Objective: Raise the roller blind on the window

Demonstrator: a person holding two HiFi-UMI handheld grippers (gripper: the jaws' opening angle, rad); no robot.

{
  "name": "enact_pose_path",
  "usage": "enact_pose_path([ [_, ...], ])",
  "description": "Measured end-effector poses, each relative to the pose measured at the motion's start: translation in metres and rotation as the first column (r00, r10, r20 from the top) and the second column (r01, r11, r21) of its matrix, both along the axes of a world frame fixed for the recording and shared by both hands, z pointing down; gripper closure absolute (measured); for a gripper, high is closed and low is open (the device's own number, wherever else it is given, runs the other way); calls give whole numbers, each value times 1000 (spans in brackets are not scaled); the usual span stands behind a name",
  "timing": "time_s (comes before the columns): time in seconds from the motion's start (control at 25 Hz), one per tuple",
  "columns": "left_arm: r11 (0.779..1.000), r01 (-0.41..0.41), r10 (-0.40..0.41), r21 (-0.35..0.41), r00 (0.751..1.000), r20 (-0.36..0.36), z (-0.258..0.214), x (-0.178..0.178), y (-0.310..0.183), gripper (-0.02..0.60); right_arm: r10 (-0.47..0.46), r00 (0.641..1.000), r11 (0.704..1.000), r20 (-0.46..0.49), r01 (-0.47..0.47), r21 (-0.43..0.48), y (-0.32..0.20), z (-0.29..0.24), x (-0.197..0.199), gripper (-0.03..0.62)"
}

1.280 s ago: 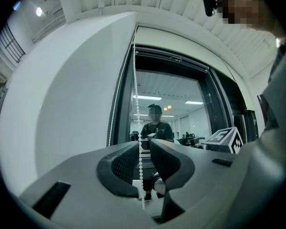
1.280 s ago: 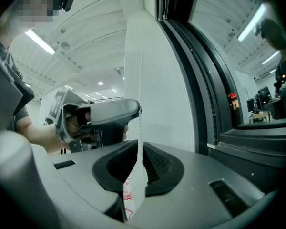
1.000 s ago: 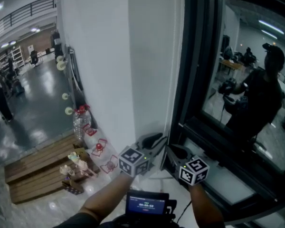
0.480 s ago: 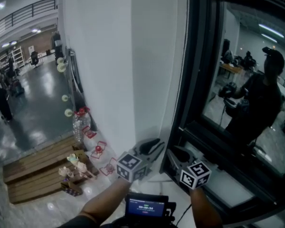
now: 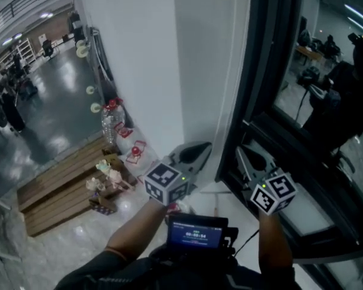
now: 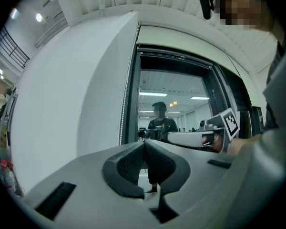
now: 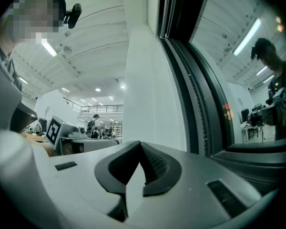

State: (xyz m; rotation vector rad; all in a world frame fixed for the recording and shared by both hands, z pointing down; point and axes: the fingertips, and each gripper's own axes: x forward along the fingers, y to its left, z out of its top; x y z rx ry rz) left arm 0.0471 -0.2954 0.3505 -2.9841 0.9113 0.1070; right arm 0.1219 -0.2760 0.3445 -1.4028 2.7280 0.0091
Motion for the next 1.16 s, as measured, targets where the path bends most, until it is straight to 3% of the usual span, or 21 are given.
enact_pose_path([
  [0.28, 999, -17, 18, -34, 1000, 21, 10, -2, 5, 588, 6, 1000, 1000, -12, -7, -28, 0, 4, 0, 576],
  [1.16, 999, -23, 23, -26, 999, 22, 2, 2, 11, 588, 17, 1000, 1000, -24, -18, -20, -1, -1, -1, 576],
])
